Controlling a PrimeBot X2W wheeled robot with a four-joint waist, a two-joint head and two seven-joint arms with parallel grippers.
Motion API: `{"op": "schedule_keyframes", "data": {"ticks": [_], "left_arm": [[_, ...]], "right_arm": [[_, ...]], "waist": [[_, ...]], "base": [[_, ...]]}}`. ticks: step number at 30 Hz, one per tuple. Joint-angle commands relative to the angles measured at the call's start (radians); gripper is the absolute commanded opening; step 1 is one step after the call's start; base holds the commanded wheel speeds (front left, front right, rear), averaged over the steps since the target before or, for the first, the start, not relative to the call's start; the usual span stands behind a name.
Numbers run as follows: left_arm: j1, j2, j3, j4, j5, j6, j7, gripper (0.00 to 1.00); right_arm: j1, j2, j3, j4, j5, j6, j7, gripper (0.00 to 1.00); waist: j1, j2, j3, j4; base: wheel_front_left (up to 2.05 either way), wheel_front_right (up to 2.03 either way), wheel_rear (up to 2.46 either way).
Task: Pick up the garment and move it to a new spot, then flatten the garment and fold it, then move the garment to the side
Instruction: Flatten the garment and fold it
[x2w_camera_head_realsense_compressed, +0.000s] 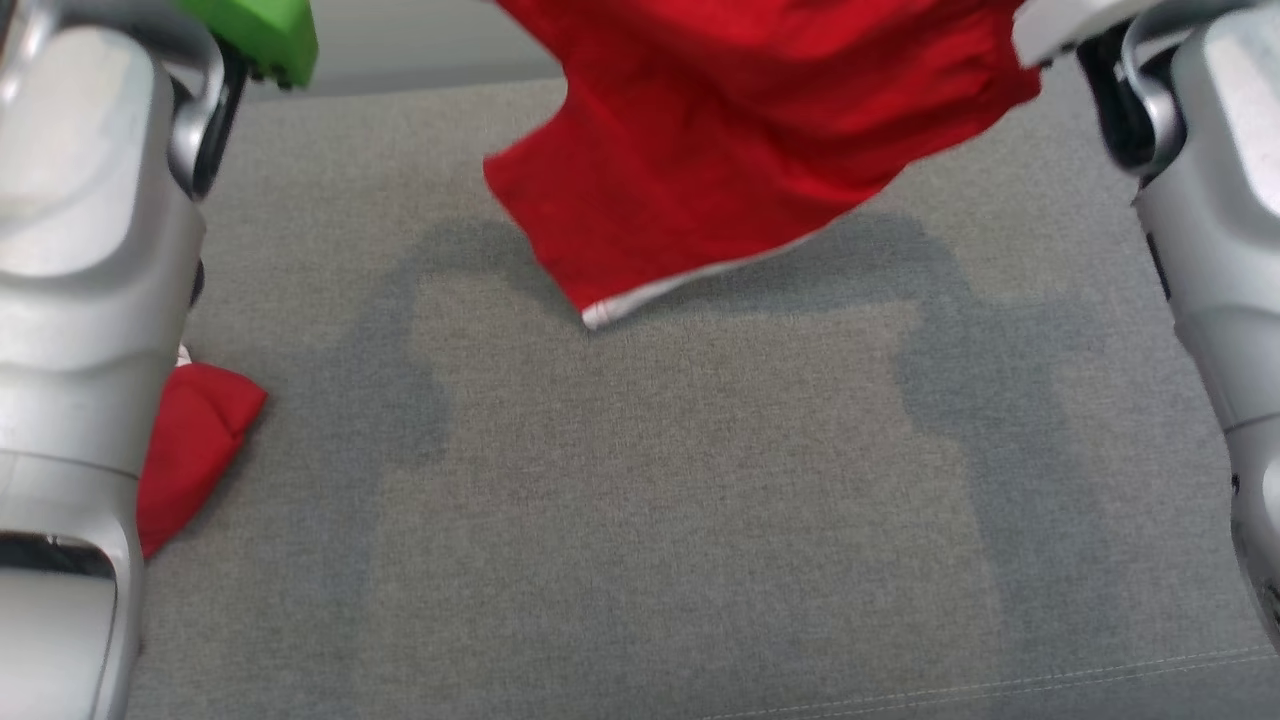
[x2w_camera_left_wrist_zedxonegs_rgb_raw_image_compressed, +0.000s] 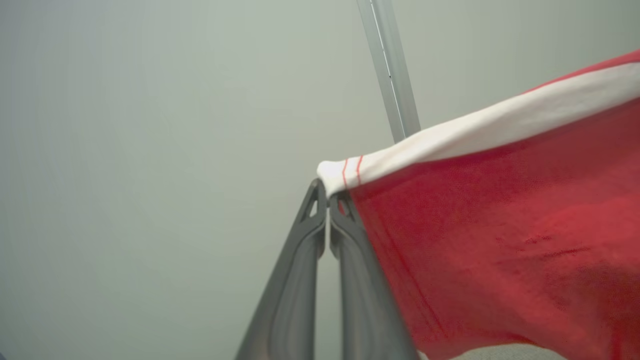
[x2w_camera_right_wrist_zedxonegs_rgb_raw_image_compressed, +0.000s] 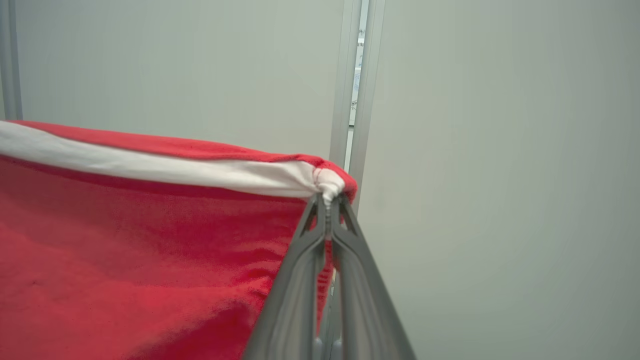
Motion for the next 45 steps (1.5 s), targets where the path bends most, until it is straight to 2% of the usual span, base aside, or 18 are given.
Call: {"op": "schedule_keyframes", "data": {"ticks": [1,4,6,10,12,15,17,19,22,26,30,33,37,45], "left_arm": [[-0.08,0.0,-0.005,0.037,0.033,0.03,-0.018,0.0],[-0.204,0.001,0.002,0.063,0.068,0.079,-0.04,0.0],[-0.251,-0.002,-0.004,0.081,0.09,0.094,-0.043,0.0],[-0.293,-0.016,-0.008,0.077,0.101,0.077,-0.048,0.0],[-0.258,-0.014,-0.001,0.051,0.104,0.077,-0.048,0.0],[-0.209,-0.012,0.013,0.023,0.104,0.086,-0.046,0.0],[-0.158,-0.007,0.022,-0.001,0.106,0.087,-0.046,0.0],[-0.099,-0.016,0.029,-0.018,0.102,0.078,-0.047,0.0],[0.028,-0.025,0.039,-0.033,0.097,0.066,-0.047,0.0],[0.195,-0.043,0.087,-0.055,0.075,0.06,-0.047,0.0],[0.37,-0.069,0.125,-0.076,0.072,0.052,-0.047,0.0],[0.49,-0.099,0.154,-0.101,0.077,0.045,-0.047,0.0],[0.63,-0.123,0.195,-0.109,0.084,0.039,-0.047,0.0],[0.849,-0.165,0.232,-0.102,0.122,0.023,-0.046,0.0]], "right_arm": [[-0.065,0.008,-0.036,0.028,-0.037,-0.002,-0.003,0.0],[-0.179,0.019,-0.105,0.061,-0.083,-0.002,-0.003,0.0],[-0.224,0.036,-0.141,0.082,-0.127,-0.002,-0.003,0.0],[-0.265,0.038,-0.161,0.081,-0.209,-0.002,-0.003,0.0],[-0.248,0.028,-0.168,0.079,-0.213,-0.002,-0.003,0.0],[-0.202,0.05,-0.132,0.105,-0.15,-0.002,-0.002,0.0],[-0.178,0.033,-0.048,0.126,-0.092,-0.001,-0.002,0.0],[-0.151,0.006,0.005,0.113,-0.014,-0.002,-0.003,0.0],[-0.022,0.02,0.138,0.078,0.159,-0.001,0.001,0.0],[0.09,-0.07,0.29,-0.023,0.403,-0.002,0.005,0.0],[0.223,-0.144,0.421,-0.107,0.55,-0.001,0.0,0.0],[0.313,-0.193,0.469,-0.152,0.629,-0.001,-0.001,0.0],[0.444,-0.229,0.484,-0.196,0.673,-0.001,-0.002,0.0],[0.695,-0.196,0.425,-0.207,0.68,-0.002,-0.002,0.0]], "waist": [[0.0,0.0,0.186,-0.009],[0.0,0.0,0.204,-0.008],[0.0,0.0,0.217,-0.011],[0.0,0.0,0.25,-0.001],[0.0,0.0,0.274,0.006],[0.0,0.0,0.301,0.012],[0.0,0.0,0.335,0.008],[0.0,0.0,0.364,0.004],[0.0,0.0,0.379,-0.004],[0.0,0.0,0.366,-0.016],[0.0,0.0,0.317,-0.02],[0.0,0.0,0.263,-0.018],[0.0,0.0,0.187,-0.015],[0.0,0.0,0.024,-0.003]], "base": [[0.0,0.0,0.0],[0.0,0.0,0.0],[0.0,0.0,0.0],[0.0,0.0,0.0],[0.0,0.0,0.0],[0.0,0.0,0.0],[0.0,0.0,0.0],[0.0,0.0,0.0],[0.0,0.0,0.0],[0.0,0.0,0.0],[0.0,0.0,0.0],[0.0,0.0,0.0],[0.0,0.0,0.0],[0.0,0.0,0.0]]}}
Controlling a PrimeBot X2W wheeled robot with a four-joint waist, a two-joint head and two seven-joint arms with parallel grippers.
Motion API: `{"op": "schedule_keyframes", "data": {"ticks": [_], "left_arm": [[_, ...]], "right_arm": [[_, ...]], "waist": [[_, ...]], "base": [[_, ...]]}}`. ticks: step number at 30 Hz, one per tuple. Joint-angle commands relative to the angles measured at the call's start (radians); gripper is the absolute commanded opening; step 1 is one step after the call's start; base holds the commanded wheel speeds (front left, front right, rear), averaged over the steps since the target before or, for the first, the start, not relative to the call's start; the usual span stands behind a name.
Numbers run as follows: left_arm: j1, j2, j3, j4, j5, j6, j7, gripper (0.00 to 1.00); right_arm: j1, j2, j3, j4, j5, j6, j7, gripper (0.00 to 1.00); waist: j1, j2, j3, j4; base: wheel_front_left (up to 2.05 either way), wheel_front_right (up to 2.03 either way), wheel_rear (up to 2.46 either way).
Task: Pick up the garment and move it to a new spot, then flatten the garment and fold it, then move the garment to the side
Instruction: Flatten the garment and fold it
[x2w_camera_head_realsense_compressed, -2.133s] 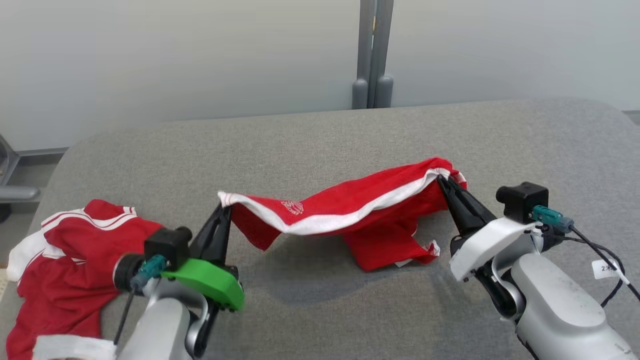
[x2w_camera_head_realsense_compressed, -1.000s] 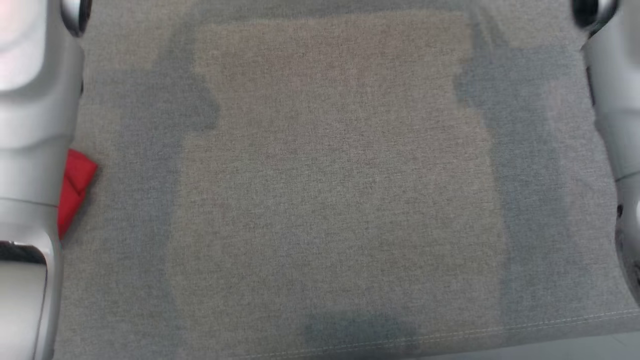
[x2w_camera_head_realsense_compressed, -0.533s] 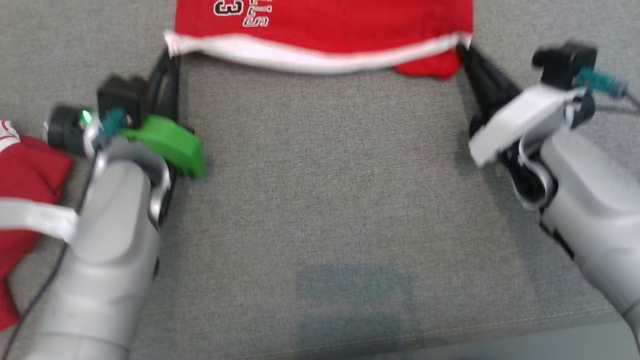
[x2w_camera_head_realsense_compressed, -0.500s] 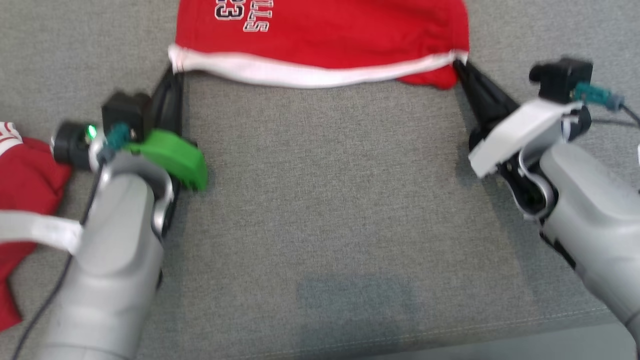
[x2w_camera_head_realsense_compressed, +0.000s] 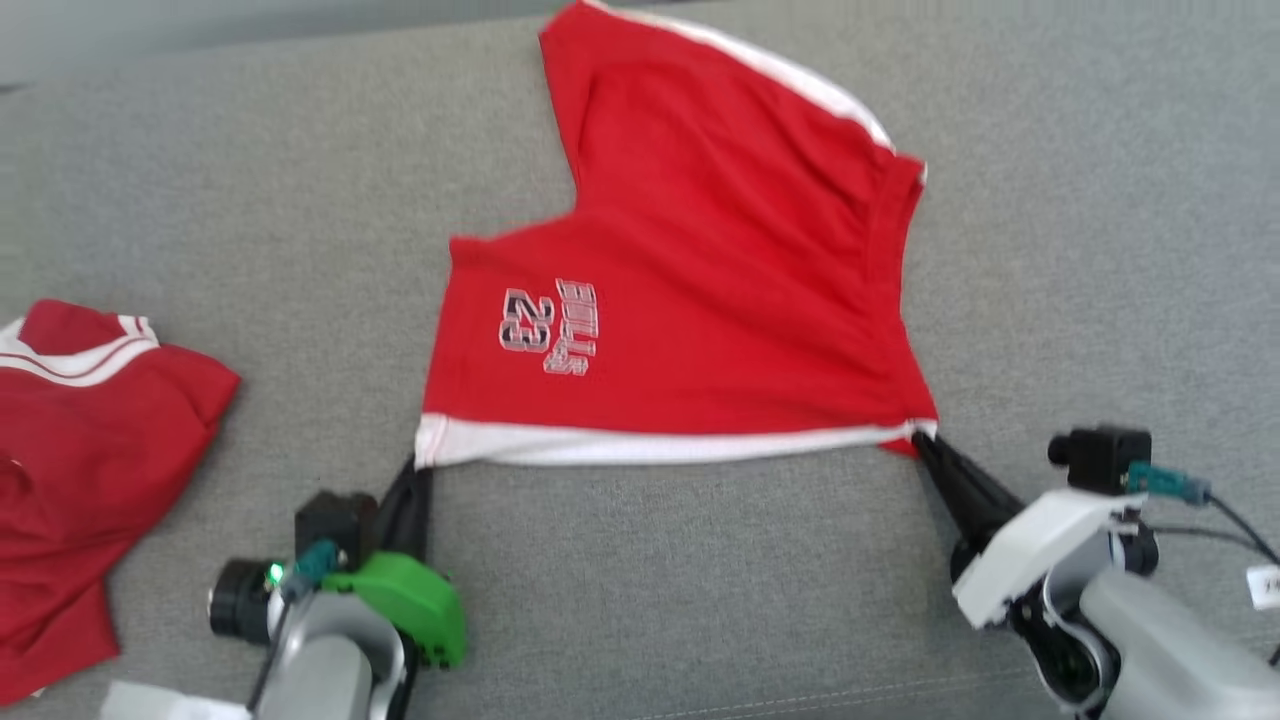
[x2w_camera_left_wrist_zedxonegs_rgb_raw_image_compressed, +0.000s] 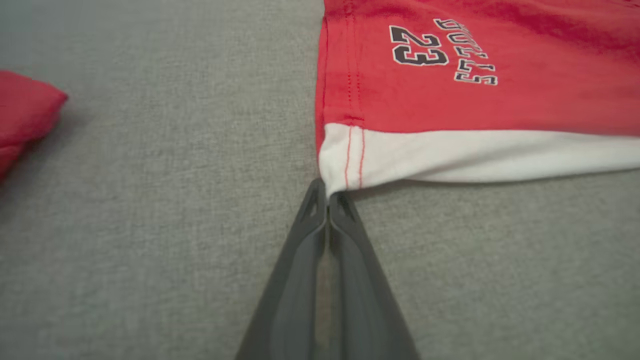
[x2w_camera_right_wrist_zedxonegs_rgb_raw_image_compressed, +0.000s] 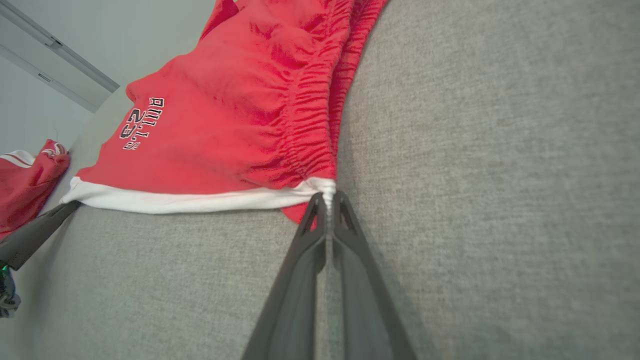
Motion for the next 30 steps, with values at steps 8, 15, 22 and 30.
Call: {"op": "schedule_keyframes", "data": {"ticks": [8,15,22,30], "left_arm": [[0.217,-0.023,-0.001,0.026,0.031,-0.021,0.002,0.0],[0.305,-0.024,0.011,0.023,0.038,-0.027,0.001,0.0],[0.332,-0.023,0.029,0.005,0.05,-0.032,0.001,0.0],[0.272,-0.026,0.023,-0.02,0.046,-0.039,0.001,0.0]], "right_arm": [[0.244,-0.002,0.011,0.028,0.027,-0.002,0.0,0.0],[0.331,-0.037,0.048,0.011,0.053,-0.002,-0.001,0.0],[0.352,-0.052,0.03,-0.003,0.05,-0.002,-0.001,0.0],[0.299,-0.04,-0.008,-0.011,0.004,-0.002,-0.001,0.0]], "waist": [[0.0001,0.0,-0.263,0.045],[0.0001,0.0,-0.317,0.055],[0.0001,0.0,-0.331,0.05],[0.0001,0.0,-0.295,0.038]], "base": [[0.0,0.0,0.0],[0.0,0.0,0.0],[0.0,0.0,0.0],[0.0,0.0,0.0]]}}
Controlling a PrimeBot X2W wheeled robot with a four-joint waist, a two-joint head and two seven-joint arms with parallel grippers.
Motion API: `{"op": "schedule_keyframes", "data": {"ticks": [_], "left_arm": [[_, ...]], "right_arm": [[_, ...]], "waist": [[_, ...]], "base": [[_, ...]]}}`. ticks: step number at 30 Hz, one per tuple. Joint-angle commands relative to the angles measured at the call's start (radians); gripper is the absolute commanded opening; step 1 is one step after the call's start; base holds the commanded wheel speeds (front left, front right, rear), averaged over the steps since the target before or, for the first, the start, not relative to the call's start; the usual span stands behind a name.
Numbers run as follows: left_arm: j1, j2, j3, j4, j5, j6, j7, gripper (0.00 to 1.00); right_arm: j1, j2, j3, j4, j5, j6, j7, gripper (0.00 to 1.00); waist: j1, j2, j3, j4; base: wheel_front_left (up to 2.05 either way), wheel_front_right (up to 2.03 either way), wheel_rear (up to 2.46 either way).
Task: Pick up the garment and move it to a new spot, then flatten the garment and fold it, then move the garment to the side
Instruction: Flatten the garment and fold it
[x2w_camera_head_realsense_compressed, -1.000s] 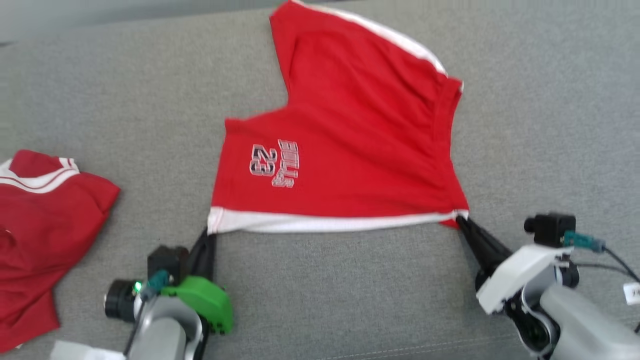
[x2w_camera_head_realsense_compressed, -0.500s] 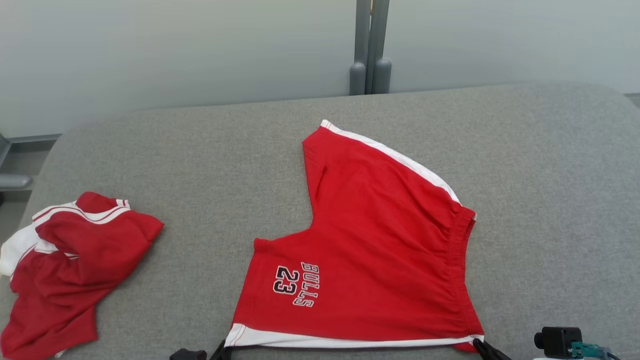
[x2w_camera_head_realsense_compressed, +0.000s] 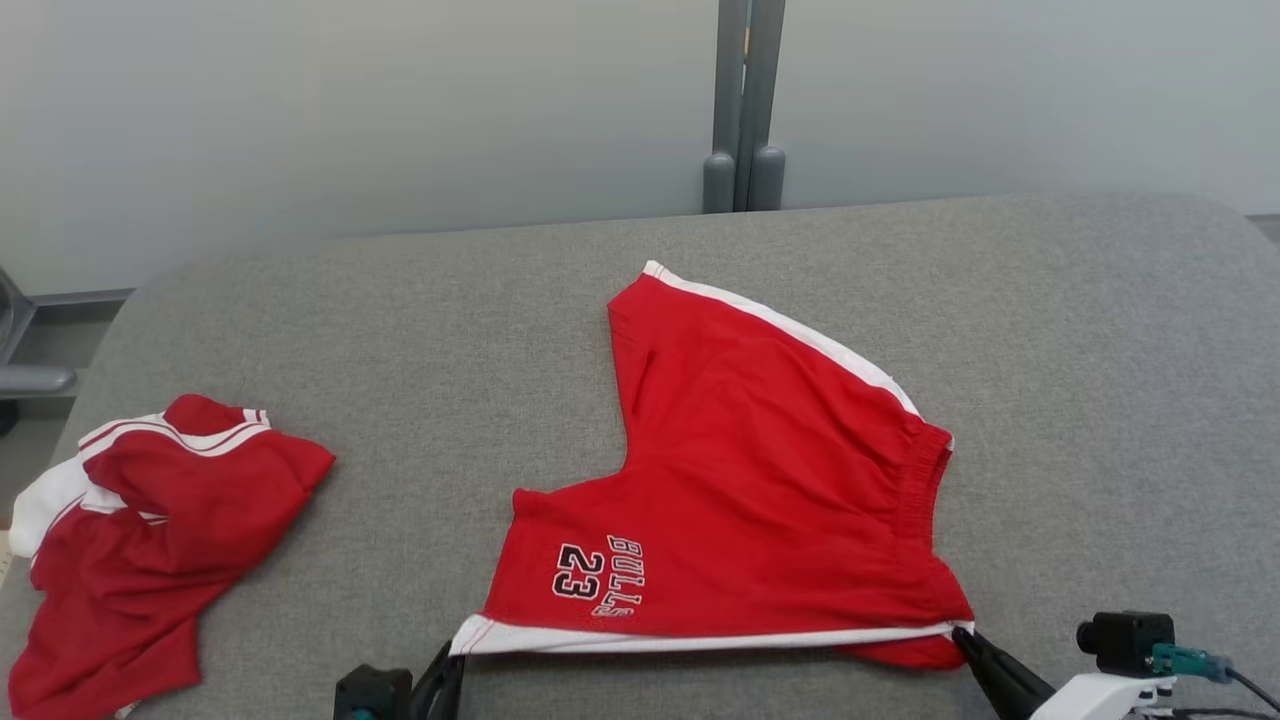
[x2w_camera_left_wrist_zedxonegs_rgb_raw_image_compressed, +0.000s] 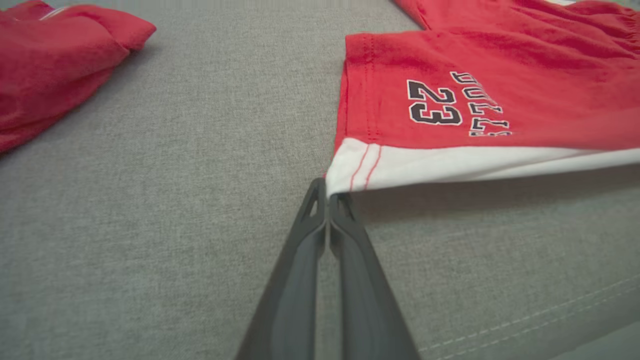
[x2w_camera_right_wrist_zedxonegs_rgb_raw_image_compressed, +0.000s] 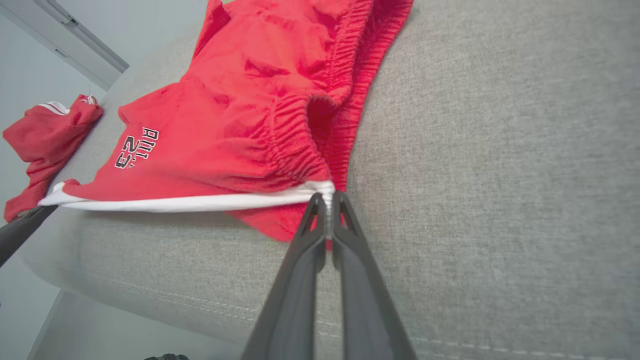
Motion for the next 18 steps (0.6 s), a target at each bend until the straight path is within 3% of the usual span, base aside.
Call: {"op": "schedule_keyframes", "data": {"ticks": [1,10,18], "left_arm": [[-0.029,0.005,0.001,-0.01,-0.006,-0.001,0.0,0.0],[-0.218,0.006,-0.042,-0.087,-0.007,-0.002,0.0,0.0],[-0.586,0.061,-0.114,-0.07,0.012,-0.002,0.0,0.0]], "right_arm": [[-0.017,0.0,-0.013,0.002,-0.013,-0.002,0.0,0.0],[-0.186,0.052,-0.142,-0.007,-0.17,-0.002,0.0,0.0],[-0.502,0.09,-0.209,0.038,-0.324,-0.001,0.0,0.0]], "waist": [[0.0001,-0.0001,0.017,-0.005],[0.0001,-0.0001,0.125,-0.019],[0.0001,-0.0001,0.267,-0.034]], "base": [[0.0,0.0,0.0],[0.0,0.0,0.0],[0.0,0.0,0.0]]}}
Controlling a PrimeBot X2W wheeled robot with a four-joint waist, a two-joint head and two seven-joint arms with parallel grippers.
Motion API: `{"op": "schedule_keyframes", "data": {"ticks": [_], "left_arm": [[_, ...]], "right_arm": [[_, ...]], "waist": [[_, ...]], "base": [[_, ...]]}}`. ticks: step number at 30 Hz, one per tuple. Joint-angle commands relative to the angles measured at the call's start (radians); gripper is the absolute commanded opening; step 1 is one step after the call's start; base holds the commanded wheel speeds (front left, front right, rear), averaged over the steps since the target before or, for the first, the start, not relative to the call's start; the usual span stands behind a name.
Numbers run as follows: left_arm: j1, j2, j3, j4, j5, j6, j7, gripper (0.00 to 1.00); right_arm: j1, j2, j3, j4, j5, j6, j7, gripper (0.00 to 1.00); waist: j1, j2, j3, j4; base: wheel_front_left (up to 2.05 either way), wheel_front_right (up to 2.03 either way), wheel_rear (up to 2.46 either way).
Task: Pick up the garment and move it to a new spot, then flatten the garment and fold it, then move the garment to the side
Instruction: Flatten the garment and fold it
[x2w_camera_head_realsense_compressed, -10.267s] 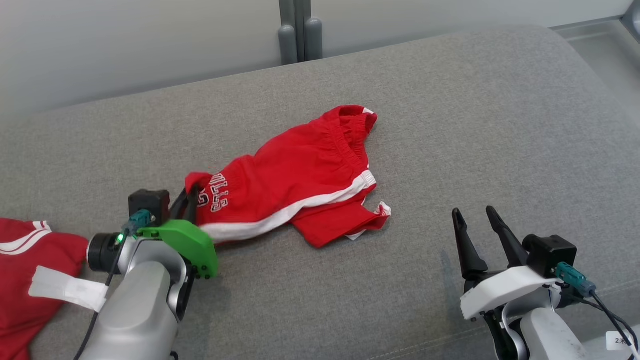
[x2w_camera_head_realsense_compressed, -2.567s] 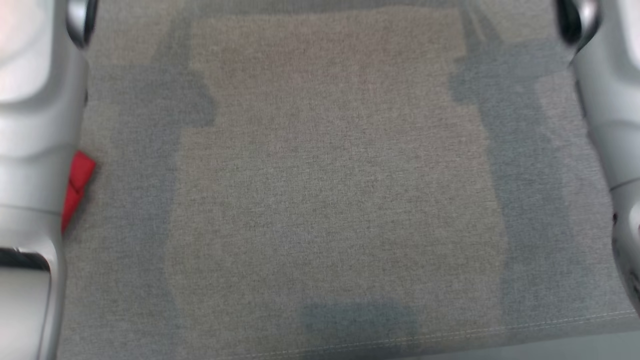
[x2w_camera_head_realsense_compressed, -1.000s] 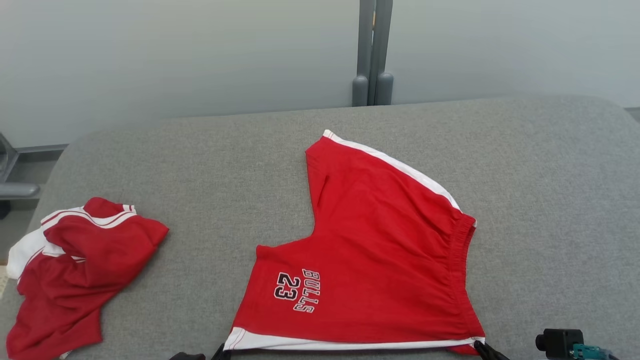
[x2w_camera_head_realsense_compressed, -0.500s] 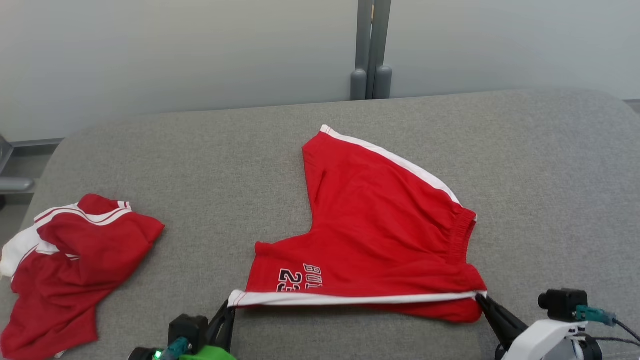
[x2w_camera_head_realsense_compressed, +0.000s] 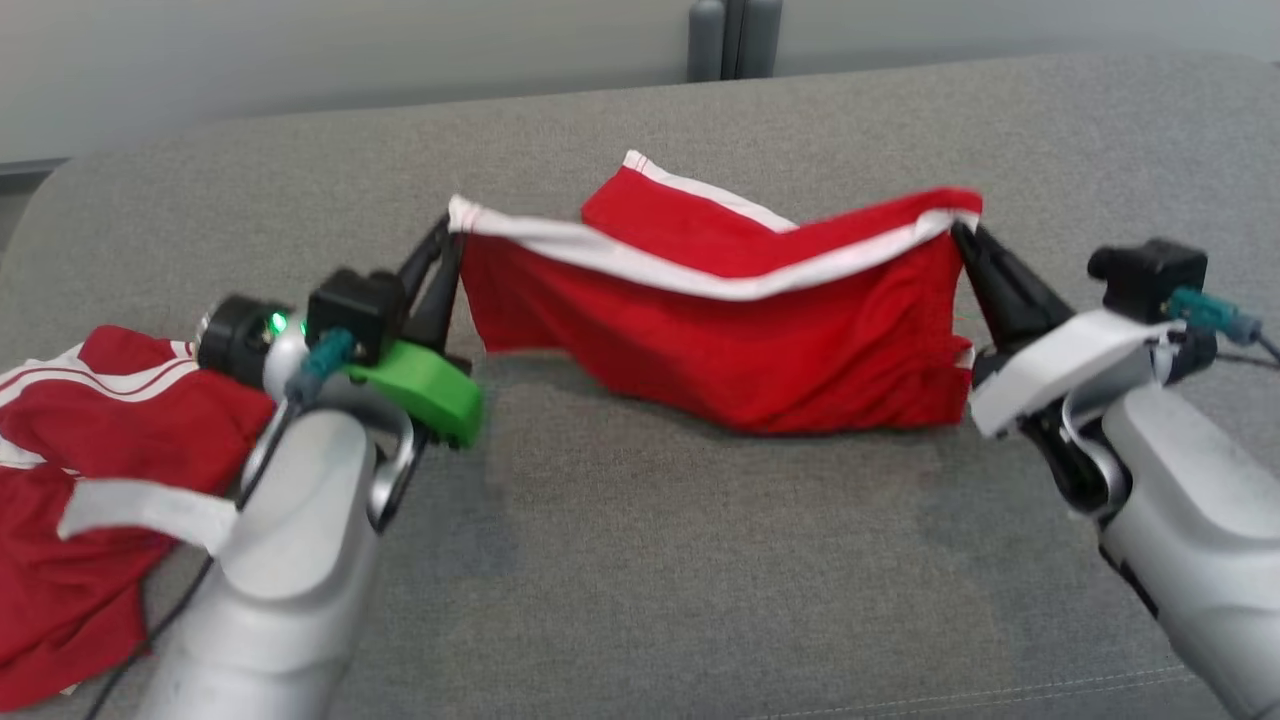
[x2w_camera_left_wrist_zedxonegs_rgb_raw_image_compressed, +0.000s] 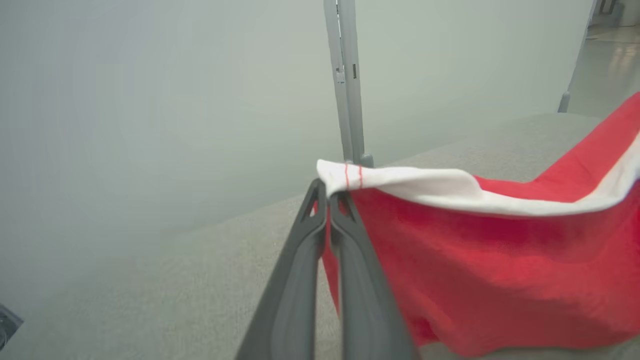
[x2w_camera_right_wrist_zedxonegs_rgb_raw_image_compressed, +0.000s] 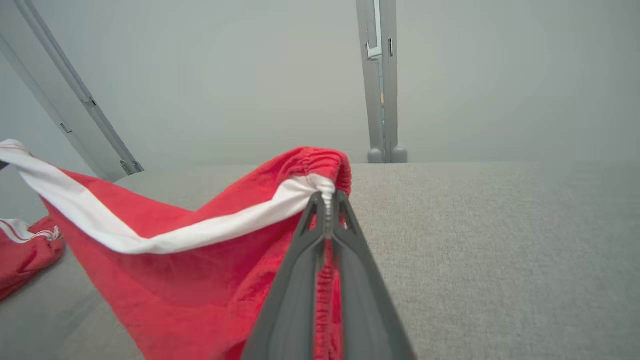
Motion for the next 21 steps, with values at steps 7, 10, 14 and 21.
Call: {"op": "schedule_keyframes", "data": {"ticks": [7,10,14,21], "left_arm": [[-0.485,0.084,-0.042,0.126,0.046,-0.003,0.0,0.0],[-0.574,0.096,-0.041,0.16,0.064,0.0,0.0,0.0],[-0.745,0.11,-0.032,0.209,0.088,0.023,0.0,0.0],[-0.862,0.117,-0.044,0.185,0.115,0.047,0.0,0.0]], "right_arm": [[-0.467,0.046,-0.092,0.191,-0.164,-0.001,0.0,0.0],[-0.549,0.056,-0.125,0.246,-0.196,-0.001,0.0,0.0],[-0.729,0.064,-0.192,0.311,-0.285,-0.001,-0.001,0.0],[-0.836,0.082,-0.308,0.327,-0.459,-0.001,-0.001,0.0]], "waist": [[0.0,0.0,0.161,-0.03],[0.0,0.0,0.15,-0.03],[0.0,0.0,0.165,-0.027],[0.0,0.0,0.166,0.012]], "base": [[0.0,0.0,0.0],[0.0,0.0,0.0],[0.0,0.0,0.0],[0.0,0.0,0.0]]}}
